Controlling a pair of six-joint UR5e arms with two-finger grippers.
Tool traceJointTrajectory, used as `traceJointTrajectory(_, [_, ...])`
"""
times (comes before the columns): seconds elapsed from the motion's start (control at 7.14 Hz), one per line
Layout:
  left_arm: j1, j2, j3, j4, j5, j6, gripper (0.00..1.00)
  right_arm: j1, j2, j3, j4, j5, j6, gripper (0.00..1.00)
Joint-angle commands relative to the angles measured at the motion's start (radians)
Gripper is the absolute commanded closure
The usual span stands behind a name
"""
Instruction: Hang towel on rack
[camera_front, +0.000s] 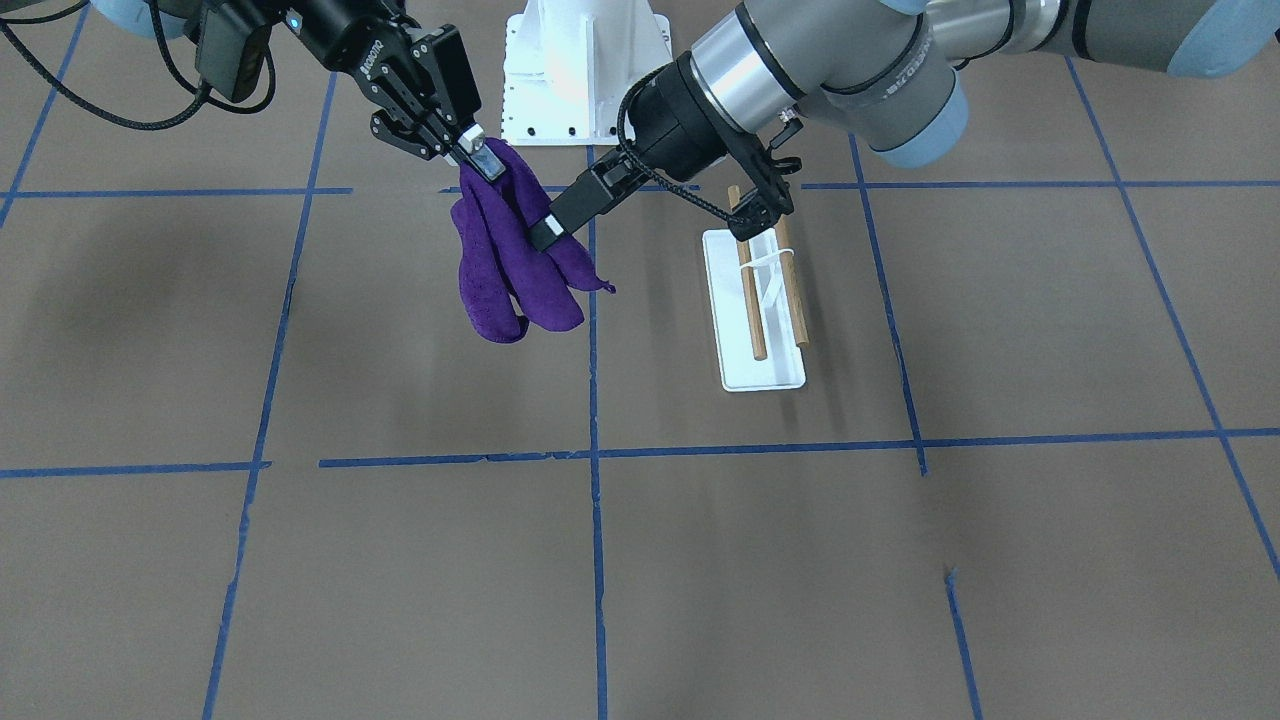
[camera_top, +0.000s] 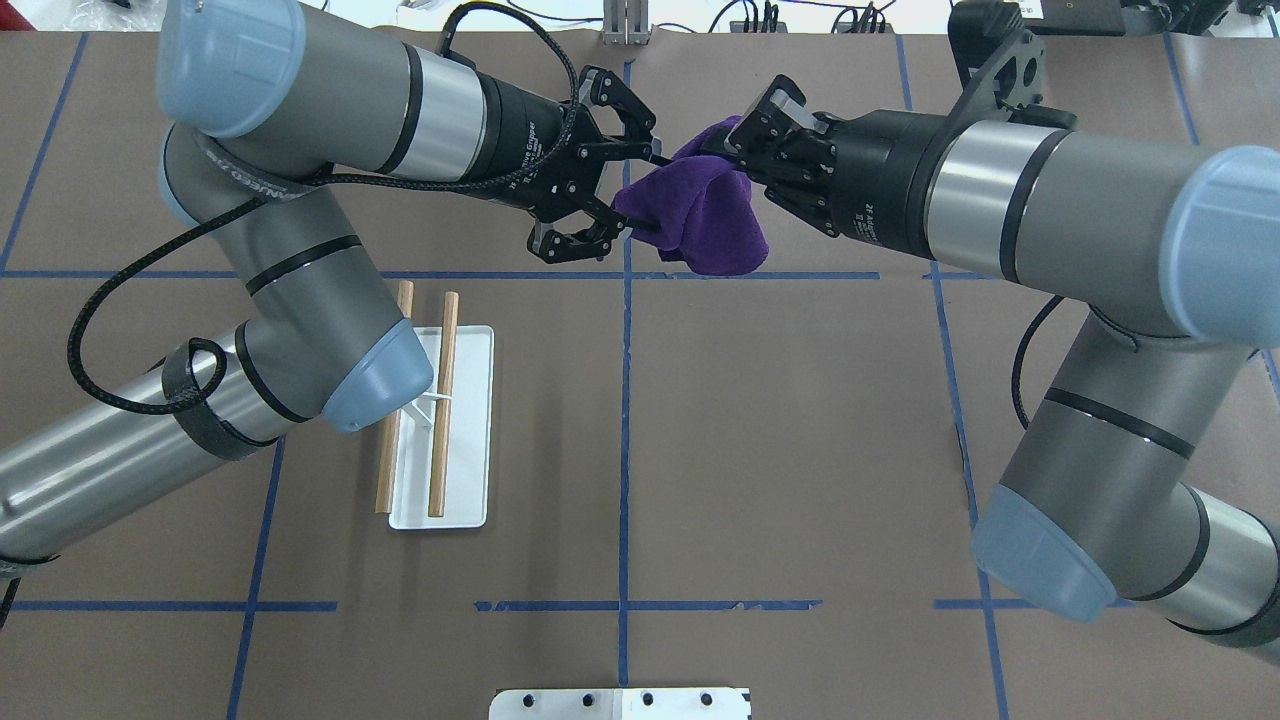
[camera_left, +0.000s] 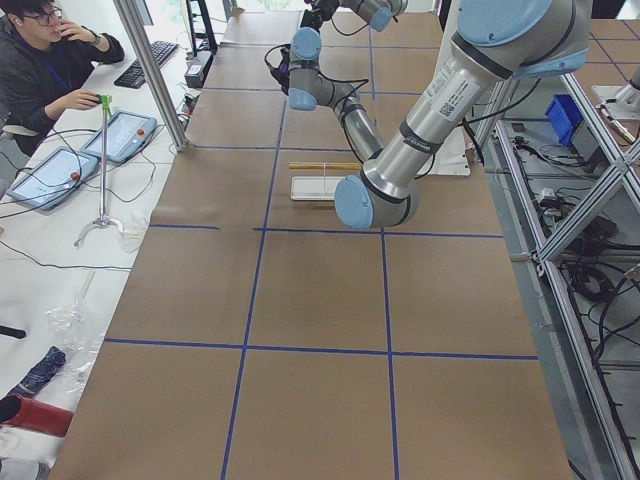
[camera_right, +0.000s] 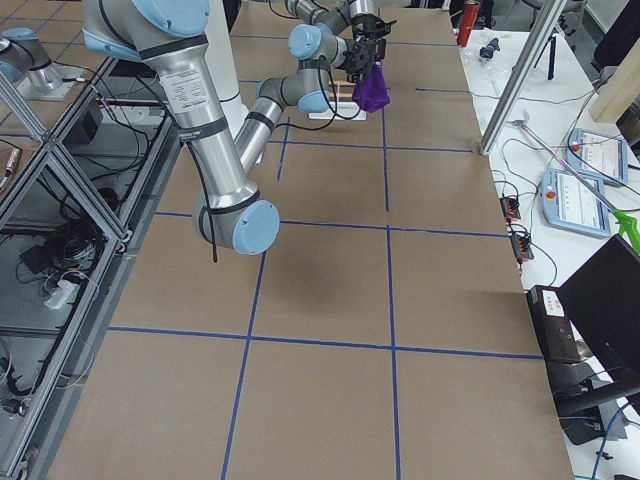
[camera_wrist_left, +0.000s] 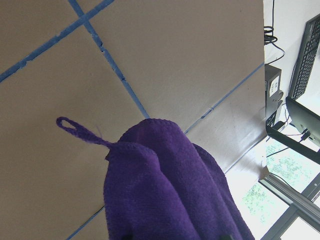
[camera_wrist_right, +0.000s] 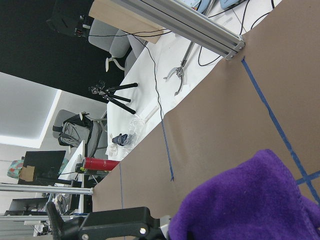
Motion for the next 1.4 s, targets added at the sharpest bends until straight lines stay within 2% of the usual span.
traceJointTrajectory(0.0, [0.000, 0.001, -0.001, 0.000, 0.000, 0.004, 0.56, 0.001, -0.001, 0.004, 0.000, 0.002, -0.002, 1.00])
traceJointTrajectory(0.14, [0.000, 0.001, -0.001, 0.000, 0.000, 0.003, 0.67, 0.001, -0.001, 0.004, 0.000, 0.002, -0.002, 1.00])
traceJointTrajectory(0.42, [0.000, 0.001, -0.003, 0.000, 0.000, 0.009, 1.00, 0.001, -0.001, 0.002, -0.002, 0.003, 0.000, 1.00])
traceJointTrajectory(0.56, [0.000, 0.001, -0.008, 0.000, 0.000, 0.010, 1.00, 0.000, -0.001, 0.004, 0.000, 0.008, 0.003, 0.82])
traceJointTrajectory(0.7, [0.000, 0.003, -0.008, 0.000, 0.000, 0.010, 1.00, -0.002, -0.001, 0.002, 0.000, 0.008, 0.004, 0.13])
traceJointTrajectory(0.84, [0.000, 0.003, -0.008, 0.000, 0.000, 0.010, 1.00, -0.002, 0.000, 0.002, 0.000, 0.008, 0.006, 0.00])
traceJointTrajectory(1.26, [0.000, 0.006, -0.011, 0.000, 0.000, 0.010, 1.00, 0.000, -0.001, 0.010, 0.000, 0.011, 0.003, 0.00])
